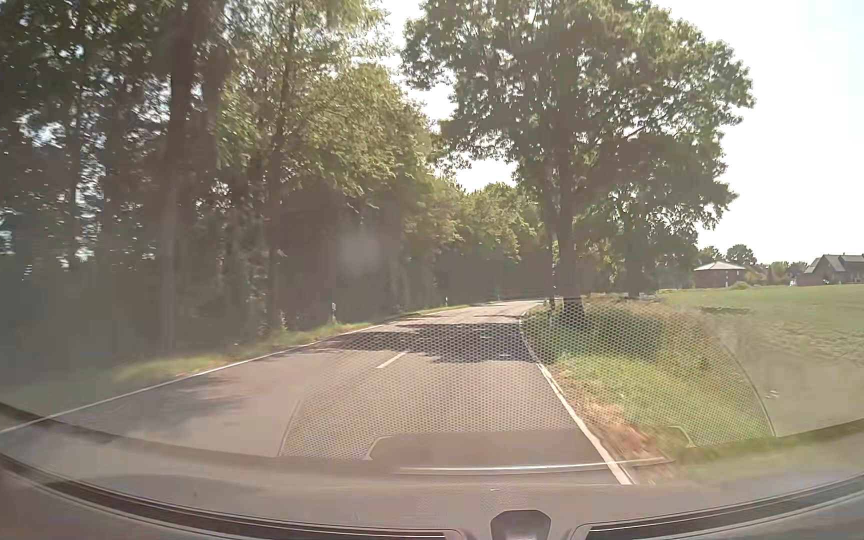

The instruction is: Follow the waypoints while adhering to traffic rules and regulations

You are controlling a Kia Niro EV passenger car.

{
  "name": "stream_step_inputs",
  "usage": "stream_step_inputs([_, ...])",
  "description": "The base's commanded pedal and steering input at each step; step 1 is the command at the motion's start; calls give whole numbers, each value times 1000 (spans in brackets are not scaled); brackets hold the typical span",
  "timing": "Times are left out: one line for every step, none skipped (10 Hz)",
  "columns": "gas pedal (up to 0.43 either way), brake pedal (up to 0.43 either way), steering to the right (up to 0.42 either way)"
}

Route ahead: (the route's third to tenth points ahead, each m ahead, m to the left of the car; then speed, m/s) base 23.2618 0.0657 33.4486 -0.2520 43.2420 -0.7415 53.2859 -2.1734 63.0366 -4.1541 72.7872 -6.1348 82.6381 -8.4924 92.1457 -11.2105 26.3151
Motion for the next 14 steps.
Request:
stream_step_inputs([311,6,18])
stream_step_inputs([311,6,18])
stream_step_inputs([299,6,18])
stream_step_inputs([268,6,18])
stream_step_inputs([248,6,19])
stream_step_inputs([240,6,21])
stream_step_inputs([240,6,21])
stream_step_inputs([240,6,21])
stream_step_inputs([240,6,21])
stream_step_inputs([240,6,22])
stream_step_inputs([220,6,23])
stream_step_inputs([220,6,24])
stream_step_inputs([220,6,24])
stream_step_inputs([220,6,24])
